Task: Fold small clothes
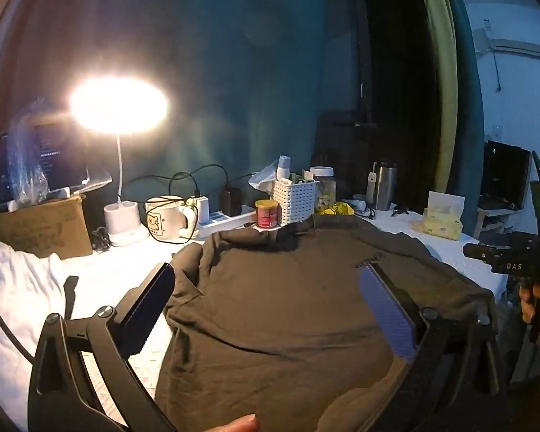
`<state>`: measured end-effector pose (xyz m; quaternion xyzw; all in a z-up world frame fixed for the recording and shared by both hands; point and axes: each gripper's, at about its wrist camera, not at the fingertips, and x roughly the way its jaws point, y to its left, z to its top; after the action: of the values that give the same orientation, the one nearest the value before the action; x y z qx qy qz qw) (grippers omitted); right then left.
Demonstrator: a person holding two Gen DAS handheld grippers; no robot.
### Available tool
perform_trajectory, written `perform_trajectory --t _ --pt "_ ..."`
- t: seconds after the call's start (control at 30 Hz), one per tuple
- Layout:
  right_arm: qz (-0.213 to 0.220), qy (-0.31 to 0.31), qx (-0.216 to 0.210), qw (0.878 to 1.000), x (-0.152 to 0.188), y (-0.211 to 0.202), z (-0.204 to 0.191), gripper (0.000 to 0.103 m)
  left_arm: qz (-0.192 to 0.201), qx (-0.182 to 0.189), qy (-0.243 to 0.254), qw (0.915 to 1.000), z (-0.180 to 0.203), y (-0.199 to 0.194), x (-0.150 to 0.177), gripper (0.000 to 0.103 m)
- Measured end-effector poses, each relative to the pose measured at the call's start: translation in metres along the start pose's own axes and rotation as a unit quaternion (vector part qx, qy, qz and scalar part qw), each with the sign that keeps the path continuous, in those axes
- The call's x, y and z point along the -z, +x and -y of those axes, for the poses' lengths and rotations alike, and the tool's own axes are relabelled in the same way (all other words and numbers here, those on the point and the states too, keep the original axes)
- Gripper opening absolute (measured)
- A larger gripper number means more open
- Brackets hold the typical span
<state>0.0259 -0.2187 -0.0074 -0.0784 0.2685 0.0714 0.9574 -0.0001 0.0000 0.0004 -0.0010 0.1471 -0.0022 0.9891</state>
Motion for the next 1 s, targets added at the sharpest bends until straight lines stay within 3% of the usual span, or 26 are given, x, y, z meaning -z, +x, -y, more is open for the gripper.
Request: perform_trajectory --t 0.17,0.4,1.0 --pt "0.001 -0.004 -0.002 1.0 0.001 -0.002 -0.003 0.075 0.016 0.011 -0.003 0.9998 0.011 -0.008 0.003 0.102" --pt "0.006 0.005 -0.02 1.0 -0.002 -0.004 -0.007 0.075 -0.021 0.008 -0.032 0.9992 0.008 0.004 0.006 0.102" --pt "0.006 0.012 -0.023 1.0 -0.003 -0.006 -0.007 0.075 -0.009 0.024 -0.055 0.9982 0.007 -0.001 0.005 0.102"
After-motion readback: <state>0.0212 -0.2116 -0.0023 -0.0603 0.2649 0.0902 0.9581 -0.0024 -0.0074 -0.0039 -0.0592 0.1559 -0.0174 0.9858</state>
